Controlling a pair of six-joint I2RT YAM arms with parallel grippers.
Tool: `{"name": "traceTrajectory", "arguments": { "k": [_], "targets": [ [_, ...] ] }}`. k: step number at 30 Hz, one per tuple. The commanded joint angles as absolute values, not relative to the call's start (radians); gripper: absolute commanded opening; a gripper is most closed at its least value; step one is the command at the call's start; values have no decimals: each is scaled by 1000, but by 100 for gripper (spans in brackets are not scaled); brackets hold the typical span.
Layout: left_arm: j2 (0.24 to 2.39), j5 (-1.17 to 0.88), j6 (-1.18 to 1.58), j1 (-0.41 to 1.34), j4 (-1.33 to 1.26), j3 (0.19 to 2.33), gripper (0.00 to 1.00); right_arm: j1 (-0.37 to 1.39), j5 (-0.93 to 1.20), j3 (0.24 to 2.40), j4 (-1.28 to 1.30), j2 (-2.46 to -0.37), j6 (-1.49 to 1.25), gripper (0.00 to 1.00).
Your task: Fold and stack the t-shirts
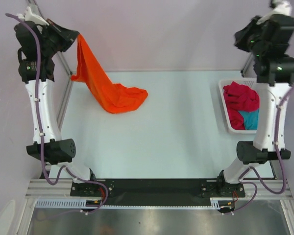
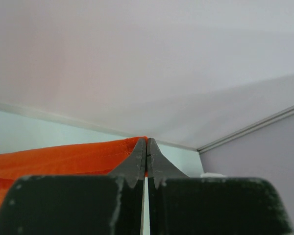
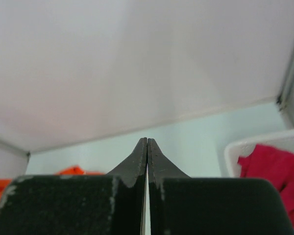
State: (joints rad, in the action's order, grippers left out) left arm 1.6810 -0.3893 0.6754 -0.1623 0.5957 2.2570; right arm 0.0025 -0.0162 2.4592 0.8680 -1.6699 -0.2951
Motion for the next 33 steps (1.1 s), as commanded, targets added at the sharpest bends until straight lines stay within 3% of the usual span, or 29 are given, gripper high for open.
{"name": "traceTrajectory", "arguments": {
  "k": [1,7,9,17,23,24,27,33],
  "targets": [
    [1680,-417,661,-140,614,2056,0,119,133,2263,913,-1833,-293,0],
    [1680,-541,614,-13,607,1911,0,228,160,2181,936,-1914,-301,1],
    [1684,-621,578,53,606,1890,0,247,164,2142,911,-1921,-305,5],
    [1641,-850,523,460,502,1700,0,256,167,2100,899,-1937,-308,8],
    [1484,-1118,670,640,149,1565,0,212,164,2011,859,-1879,-324,8],
    [1450,-1144,717,653,-43,1515,0,200,170,2002,850,-1875,-324,9],
    [1310,-1203,911,646,-400,1406,0,192,173,1991,847,-1864,-327,9],
    [1162,-1255,1063,640,-682,1336,0,204,181,1994,844,-1868,-330,13]
  ]
}}
